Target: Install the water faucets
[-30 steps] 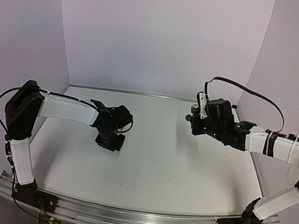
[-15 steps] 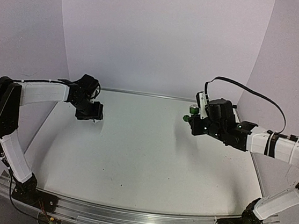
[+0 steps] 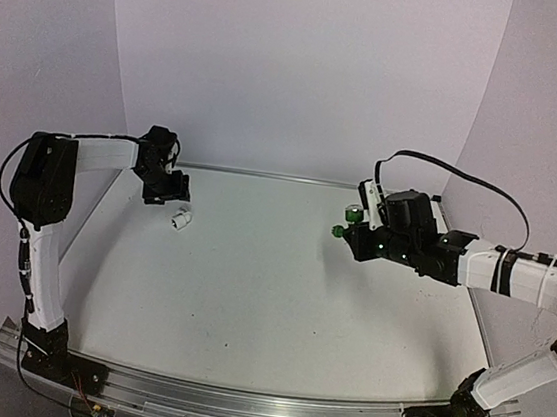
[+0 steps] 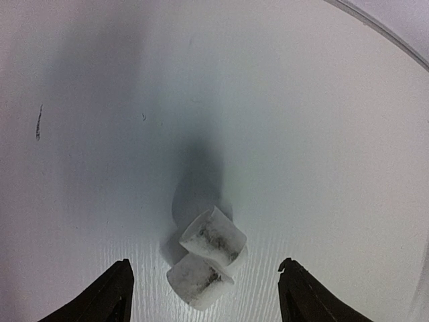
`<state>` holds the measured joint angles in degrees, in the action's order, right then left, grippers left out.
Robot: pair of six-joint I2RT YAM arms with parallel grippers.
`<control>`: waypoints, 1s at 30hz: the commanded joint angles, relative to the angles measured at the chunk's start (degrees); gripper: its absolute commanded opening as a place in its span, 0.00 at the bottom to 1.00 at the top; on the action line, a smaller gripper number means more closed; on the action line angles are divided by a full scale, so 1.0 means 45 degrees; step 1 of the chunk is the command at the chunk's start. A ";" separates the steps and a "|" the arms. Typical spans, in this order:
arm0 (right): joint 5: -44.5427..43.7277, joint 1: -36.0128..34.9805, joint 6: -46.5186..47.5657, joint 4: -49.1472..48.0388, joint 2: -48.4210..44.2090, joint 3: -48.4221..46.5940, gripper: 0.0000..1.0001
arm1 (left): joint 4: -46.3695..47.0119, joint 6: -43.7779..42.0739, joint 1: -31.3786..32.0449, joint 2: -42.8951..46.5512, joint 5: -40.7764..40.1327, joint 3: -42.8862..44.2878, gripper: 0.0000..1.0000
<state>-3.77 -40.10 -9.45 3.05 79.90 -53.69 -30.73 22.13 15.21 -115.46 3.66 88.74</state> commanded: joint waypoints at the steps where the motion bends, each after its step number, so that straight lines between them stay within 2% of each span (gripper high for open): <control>1: 0.0486 0.0021 0.0011 -0.0561 -0.0340 0.0065 0.01 | -0.1068 -0.0267 0.0082 -0.1279 -0.0432 0.1963 0.77; 4: 0.0615 0.0021 0.0011 -0.0556 -0.0298 0.0054 0.01 | -0.1260 0.0350 0.0091 -0.1945 -0.0234 0.2536 0.76; 10: 0.1058 0.0023 -0.0012 -0.0893 -0.0168 0.0000 0.00 | -0.1564 0.1039 0.0126 -0.3099 0.0134 0.3644 0.67; 18: 0.1271 0.0024 -0.0159 -0.0949 -0.0216 0.0166 0.00 | -0.1853 0.1532 0.0461 -0.3909 0.0157 0.4321 0.59; 21: 0.1304 0.0021 -0.0165 -0.0960 -0.0242 0.0189 0.00 | -0.1880 0.1541 0.0523 -0.4034 0.0229 0.4385 0.52; 28: 0.1303 0.0023 -0.0217 -0.0972 -0.0308 0.0228 0.00 | -0.1869 0.1214 0.0581 -0.3718 0.0600 0.4390 0.26; 30: 0.1309 0.0018 -0.0223 -0.0987 -0.0327 0.0246 0.00 | -0.1862 0.1064 0.0615 -0.3614 0.0625 0.4413 0.24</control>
<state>2.04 -40.10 -9.73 1.51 79.90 -52.53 -38.03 28.27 17.66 -133.29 5.32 106.26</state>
